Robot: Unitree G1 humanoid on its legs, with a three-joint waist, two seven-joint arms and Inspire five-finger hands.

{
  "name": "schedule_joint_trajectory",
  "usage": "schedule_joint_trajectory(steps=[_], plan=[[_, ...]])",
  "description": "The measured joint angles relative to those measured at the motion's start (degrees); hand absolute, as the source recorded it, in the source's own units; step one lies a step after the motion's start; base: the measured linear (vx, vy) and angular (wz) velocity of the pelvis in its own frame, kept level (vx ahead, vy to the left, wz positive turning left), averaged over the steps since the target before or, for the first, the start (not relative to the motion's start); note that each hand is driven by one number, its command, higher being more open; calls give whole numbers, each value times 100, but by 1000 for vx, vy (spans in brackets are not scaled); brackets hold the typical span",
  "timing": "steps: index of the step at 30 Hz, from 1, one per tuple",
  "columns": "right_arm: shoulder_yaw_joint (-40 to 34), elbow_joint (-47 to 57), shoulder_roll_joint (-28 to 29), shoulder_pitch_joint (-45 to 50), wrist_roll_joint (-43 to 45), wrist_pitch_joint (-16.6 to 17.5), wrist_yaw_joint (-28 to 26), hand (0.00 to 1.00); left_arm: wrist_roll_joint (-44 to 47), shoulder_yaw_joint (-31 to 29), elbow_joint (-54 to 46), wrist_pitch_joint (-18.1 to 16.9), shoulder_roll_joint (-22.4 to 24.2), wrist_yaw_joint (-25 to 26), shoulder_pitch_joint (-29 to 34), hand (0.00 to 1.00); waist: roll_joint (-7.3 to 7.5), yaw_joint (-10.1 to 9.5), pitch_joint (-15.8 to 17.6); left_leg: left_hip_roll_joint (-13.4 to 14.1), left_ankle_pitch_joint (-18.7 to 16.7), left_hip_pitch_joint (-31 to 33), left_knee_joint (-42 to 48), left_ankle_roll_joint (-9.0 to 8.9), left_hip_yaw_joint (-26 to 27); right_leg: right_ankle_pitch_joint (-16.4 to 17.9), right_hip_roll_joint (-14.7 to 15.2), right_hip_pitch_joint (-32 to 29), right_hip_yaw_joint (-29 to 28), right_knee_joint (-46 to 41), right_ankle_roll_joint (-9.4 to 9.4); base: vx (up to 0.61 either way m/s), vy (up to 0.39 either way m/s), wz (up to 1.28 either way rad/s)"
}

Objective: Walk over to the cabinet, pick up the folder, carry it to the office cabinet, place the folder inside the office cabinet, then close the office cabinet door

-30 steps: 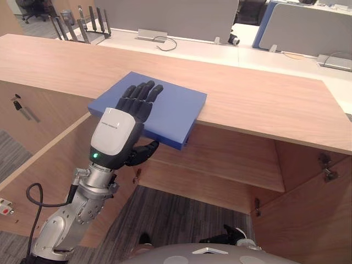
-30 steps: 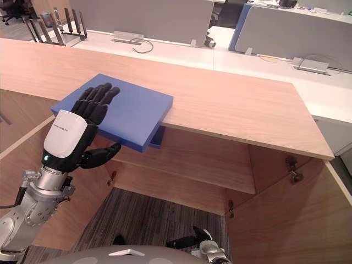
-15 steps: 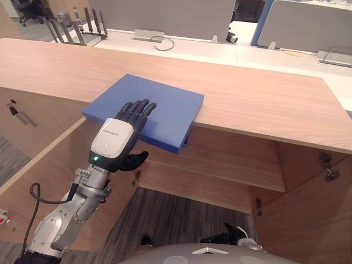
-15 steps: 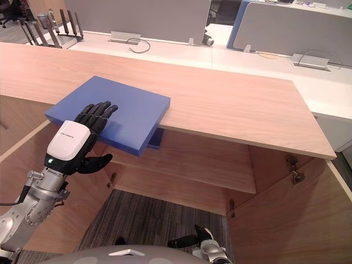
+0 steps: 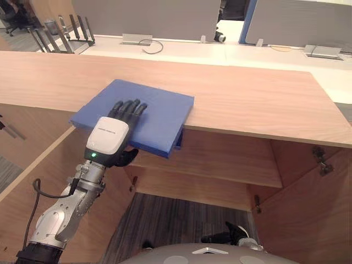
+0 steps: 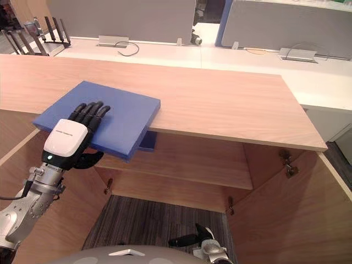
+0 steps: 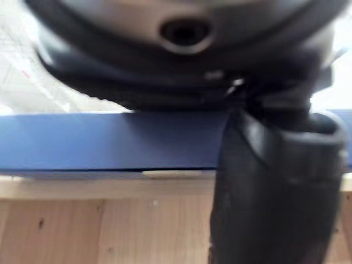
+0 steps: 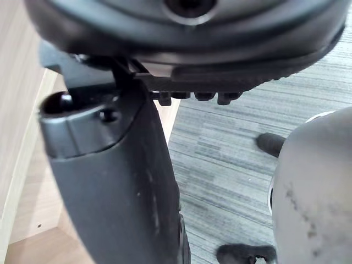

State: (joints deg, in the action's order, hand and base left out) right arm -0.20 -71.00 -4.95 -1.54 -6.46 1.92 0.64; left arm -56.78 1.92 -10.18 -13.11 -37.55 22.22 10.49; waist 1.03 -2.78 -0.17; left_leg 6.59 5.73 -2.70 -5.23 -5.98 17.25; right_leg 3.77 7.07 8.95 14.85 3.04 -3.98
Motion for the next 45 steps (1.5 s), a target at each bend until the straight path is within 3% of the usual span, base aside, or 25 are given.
schedule_joint_trajectory(steps=[12, 20, 25, 29, 33, 38, 45], plan=[[-31, 0, 1, -10, 1, 0, 9, 100, -65, -82, -13, 82, 81, 610, -443, 0, -10, 14, -11, -3, -49, -38, 1, -21, 57, 10, 1, 8, -59, 14, 16, 1, -2, -2], [-35, 0, -2, -17, 4, -1, 39, 100, -223, -81, -101, 76, 117, 502, -433, 0, -12, 78, -12, -6, -63, -70, 0, -17, 71, 12, 13, 18, -77, 9, 19, -2, -3, -2], [-37, -5, -1, 11, 5, -4, 44, 100, -143, 62, -849, 89, 622, 242, -164, 0, -1, 48, -15, -24, -63, -68, 2, -5, 58, 6, 31, 23, -76, -5, 9, 0, 0, 0], [-33, -27, 2, 61, 8, -23, 44, 100, 743, 641, -1830, -105, 1460, 4, 122, 0, -9, -2, -25, -16, -46, -65, 2, 13, 50, 6, 33, -4, -82, -81, 9, 0, 0, 0], [-22, -78, -2, 28, 15, -66, 38, 100, 2443, 1267, -2165, -433, 2196, -513, 255, 0, -62, 30, -74, 0, 34, 13, -1, 45, 20, 40, 36, -133, -83, -215, -15, -56, 2, 1], [-22, -138, -27, -47, 14, -165, 7, 100, 4186, 1275, -2181, -202, 2424, -968, 318, 0, -84, 113, -93, -1, 100, 38, -1, 101, -11, 41, 74, -190, -79, -291, -51, -73, 17, 3], [-43, -145, 28, -125, 16, -262, -42, 100, 6056, 1072, -2182, -23, 2510, -1321, 340, 0, 61, 136, -69, -22, 152, 172, 0, 160, -48, -47, 81, -285, -65, -263, -142, -34, 16, 3]])
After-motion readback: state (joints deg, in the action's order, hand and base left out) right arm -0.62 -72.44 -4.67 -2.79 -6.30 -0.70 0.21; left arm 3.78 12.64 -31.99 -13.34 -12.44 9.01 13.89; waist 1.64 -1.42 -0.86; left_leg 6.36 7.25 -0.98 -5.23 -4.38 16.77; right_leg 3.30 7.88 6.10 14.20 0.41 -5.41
